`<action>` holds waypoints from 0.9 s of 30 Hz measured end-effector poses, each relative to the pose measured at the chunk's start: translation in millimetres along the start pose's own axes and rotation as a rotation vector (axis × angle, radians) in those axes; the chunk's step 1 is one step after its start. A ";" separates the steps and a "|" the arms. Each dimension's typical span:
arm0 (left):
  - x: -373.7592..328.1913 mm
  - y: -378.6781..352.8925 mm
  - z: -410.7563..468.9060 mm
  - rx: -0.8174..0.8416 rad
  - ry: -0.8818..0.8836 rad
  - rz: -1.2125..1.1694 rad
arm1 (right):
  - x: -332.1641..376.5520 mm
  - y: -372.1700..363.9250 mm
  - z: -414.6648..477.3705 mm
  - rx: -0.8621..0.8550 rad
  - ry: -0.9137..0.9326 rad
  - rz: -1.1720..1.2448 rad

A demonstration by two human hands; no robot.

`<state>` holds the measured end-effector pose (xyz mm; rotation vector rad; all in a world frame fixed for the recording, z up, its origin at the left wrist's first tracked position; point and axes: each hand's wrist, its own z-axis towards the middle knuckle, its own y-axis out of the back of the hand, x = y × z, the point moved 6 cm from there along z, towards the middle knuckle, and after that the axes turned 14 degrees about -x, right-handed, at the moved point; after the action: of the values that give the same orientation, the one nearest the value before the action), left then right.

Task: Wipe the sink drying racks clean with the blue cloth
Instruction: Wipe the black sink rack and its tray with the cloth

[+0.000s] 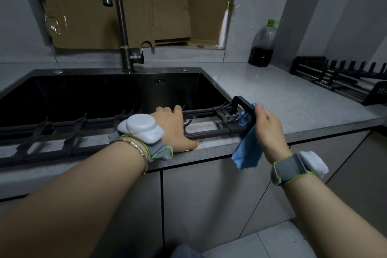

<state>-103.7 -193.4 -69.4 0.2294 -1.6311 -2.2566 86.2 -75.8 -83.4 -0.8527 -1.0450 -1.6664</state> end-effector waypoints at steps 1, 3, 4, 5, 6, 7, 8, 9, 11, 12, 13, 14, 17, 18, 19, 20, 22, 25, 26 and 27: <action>0.1 -0.2 -0.5 0.002 0.002 -0.003 | -3.3 -0.6 6.9 -0.024 -0.092 0.042; 1.2 -0.6 -0.9 -0.003 0.009 -0.013 | -17.8 -1.1 25.3 -0.086 -0.359 0.212; 1.9 -0.8 -0.8 -0.008 0.012 -0.020 | -24.9 -4.4 34.1 -0.075 -0.478 0.317; 2.1 -0.7 -1.6 -0.012 0.013 -0.026 | -30.0 -7.9 40.9 -0.046 -0.550 0.393; 2.7 -1.2 -1.1 -0.015 0.016 -0.034 | -31.0 -12.4 46.6 -0.007 -0.565 0.431; 3.0 -1.7 -1.0 -0.018 0.019 -0.043 | -28.6 -16.3 48.9 0.047 -0.556 0.437; 3.0 -1.9 -1.0 -0.020 0.019 -0.052 | -24.2 -20.7 48.5 0.125 -0.525 0.422; 2.9 -1.6 -1.1 -0.023 0.021 -0.057 | -20.7 -26.2 48.6 0.220 -0.478 0.383; 2.7 -0.5 -2.1 -0.028 0.019 -0.055 | -12.3 -36.5 48.0 0.446 -0.360 0.269; 2.7 -0.7 -1.7 -0.030 0.020 -0.052 | -7.6 -41.0 51.3 0.537 -0.271 0.184; 2.4 -0.8 -1.7 -0.030 0.021 -0.050 | -4.2 -44.5 55.1 0.604 -0.172 0.061; 2.3 -0.2 -1.4 -0.033 0.021 -0.051 | -1.8 -46.4 57.1 0.649 -0.105 -0.050; 2.1 0.9 -0.9 -0.034 0.016 -0.045 | 8.8 -52.7 55.8 0.711 0.070 -0.275; 1.9 0.9 -0.6 -0.033 0.012 -0.041 | 12.9 -54.6 53.7 0.717 0.118 -0.279; 1.6 1.0 -0.4 -0.032 0.009 -0.037 | 15.0 -56.0 52.2 0.708 0.144 -0.262; 1.6 0.9 0.0 -0.031 0.008 -0.035 | 16.1 -56.8 50.8 0.696 0.155 -0.238; 1.5 0.4 -0.1 -0.033 0.008 -0.030 | 14.7 -56.0 50.7 0.637 0.183 -0.195; 1.5 1.0 -0.8 -0.037 0.012 -0.032 | 8.2 -53.3 50.9 0.581 0.182 -0.152; 1.7 1.2 -1.4 -0.036 0.016 -0.037 | 5.7 -52.9 51.5 0.579 0.172 -0.143; 1.8 1.3 -2.0 -0.035 0.019 -0.042 | 4.6 -51.3 52.4 0.569 0.158 -0.135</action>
<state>-104.4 -196.2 -68.7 0.2777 -1.5904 -2.3049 39.6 -20.3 -71.7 -0.2797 -1.3916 -1.4025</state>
